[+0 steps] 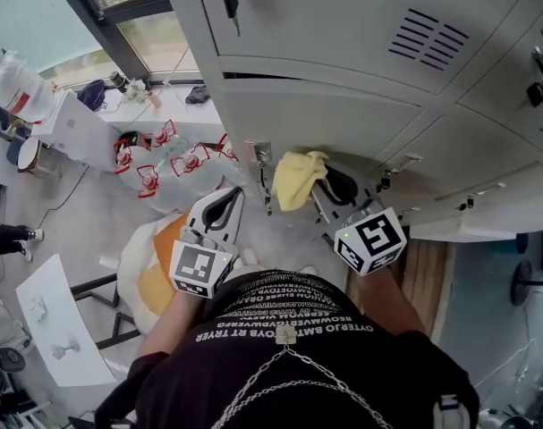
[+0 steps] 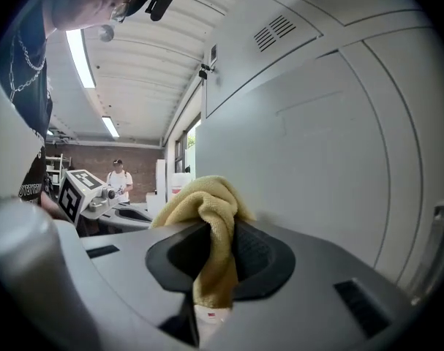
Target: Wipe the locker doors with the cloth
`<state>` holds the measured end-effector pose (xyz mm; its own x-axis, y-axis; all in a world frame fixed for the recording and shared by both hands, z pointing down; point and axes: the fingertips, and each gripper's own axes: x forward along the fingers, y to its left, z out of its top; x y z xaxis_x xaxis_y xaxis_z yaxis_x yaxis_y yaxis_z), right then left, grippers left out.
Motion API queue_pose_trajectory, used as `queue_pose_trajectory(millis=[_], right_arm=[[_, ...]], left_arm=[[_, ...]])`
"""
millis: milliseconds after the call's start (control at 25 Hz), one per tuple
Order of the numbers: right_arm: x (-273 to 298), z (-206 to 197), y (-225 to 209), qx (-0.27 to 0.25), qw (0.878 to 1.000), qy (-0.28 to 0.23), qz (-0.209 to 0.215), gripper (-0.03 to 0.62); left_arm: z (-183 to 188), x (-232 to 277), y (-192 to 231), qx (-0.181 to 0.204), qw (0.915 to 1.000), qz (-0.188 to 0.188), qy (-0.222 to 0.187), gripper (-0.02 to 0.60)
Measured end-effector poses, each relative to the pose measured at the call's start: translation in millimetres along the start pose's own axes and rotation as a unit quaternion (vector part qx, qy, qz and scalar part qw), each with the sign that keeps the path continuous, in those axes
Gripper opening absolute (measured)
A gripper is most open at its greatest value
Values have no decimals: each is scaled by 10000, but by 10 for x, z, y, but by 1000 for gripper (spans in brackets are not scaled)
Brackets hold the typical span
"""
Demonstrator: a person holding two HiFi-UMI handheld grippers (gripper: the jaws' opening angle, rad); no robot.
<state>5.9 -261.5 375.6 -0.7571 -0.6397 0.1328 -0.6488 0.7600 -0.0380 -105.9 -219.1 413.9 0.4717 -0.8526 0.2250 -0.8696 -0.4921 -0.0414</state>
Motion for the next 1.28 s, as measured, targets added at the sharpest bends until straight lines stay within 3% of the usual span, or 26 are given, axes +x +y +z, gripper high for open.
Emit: queue_pose_trajectory(millis=[320,680,880,1040,1280], right_arm=[[443,-13,246,-235,9996,36,-140,69],[465,-57,75,-762,9938,347,-727,71],[342,-85,-51,-650,9929,217,-976,72],[190,-131,-202,-618,9907,278,-1179,75],[-90,-185,-469,-570,9893,395,-1286,77]], left_arm=[[21,202,363,127,9985,-521,-112,6],[41,482,416,285,9913,-1280,-148,6],[58,584,265,340,9876,-1529,-143,6],[47,633,127,337,9864,-1603,-94,6],[69,649,-54,276,9896,-1412,-65,5]])
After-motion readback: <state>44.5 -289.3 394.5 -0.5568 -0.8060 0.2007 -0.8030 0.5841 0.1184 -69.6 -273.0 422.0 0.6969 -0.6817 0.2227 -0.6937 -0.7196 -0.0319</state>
